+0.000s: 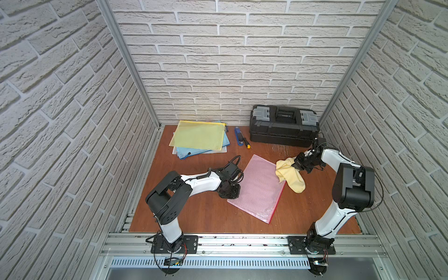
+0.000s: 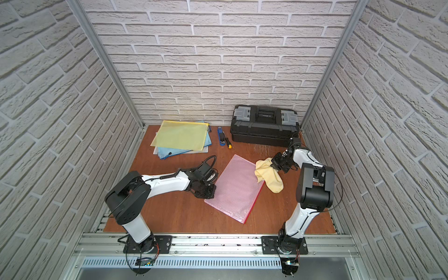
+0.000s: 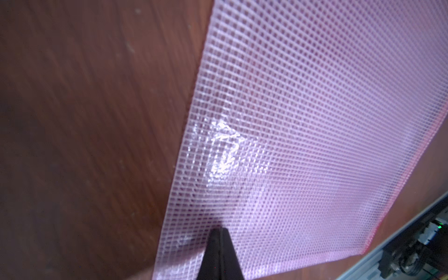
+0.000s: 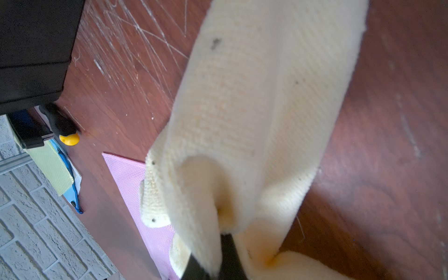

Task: Wipe the document bag
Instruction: Wipe the dirt from the document bag.

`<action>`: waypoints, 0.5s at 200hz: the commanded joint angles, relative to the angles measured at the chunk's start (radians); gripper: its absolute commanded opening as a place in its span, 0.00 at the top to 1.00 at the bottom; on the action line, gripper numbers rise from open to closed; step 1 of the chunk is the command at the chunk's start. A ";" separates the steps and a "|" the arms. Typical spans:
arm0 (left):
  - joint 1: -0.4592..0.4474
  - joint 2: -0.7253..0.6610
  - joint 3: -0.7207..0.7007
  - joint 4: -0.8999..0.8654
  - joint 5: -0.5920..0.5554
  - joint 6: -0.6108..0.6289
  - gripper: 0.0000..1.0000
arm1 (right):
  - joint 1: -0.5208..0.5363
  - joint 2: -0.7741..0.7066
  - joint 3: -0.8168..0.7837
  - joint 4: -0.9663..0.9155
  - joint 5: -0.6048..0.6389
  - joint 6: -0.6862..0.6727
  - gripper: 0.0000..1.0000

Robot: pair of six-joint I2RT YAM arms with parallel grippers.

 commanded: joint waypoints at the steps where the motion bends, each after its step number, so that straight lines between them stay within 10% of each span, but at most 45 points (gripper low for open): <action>1: 0.023 -0.034 -0.002 -0.065 -0.099 0.015 1.00 | 0.021 -0.148 -0.039 -0.092 0.018 -0.048 0.98; 100: 0.228 -0.199 -0.077 -0.149 -0.197 0.053 1.00 | -0.185 -0.543 -0.290 -0.275 0.235 -0.067 0.98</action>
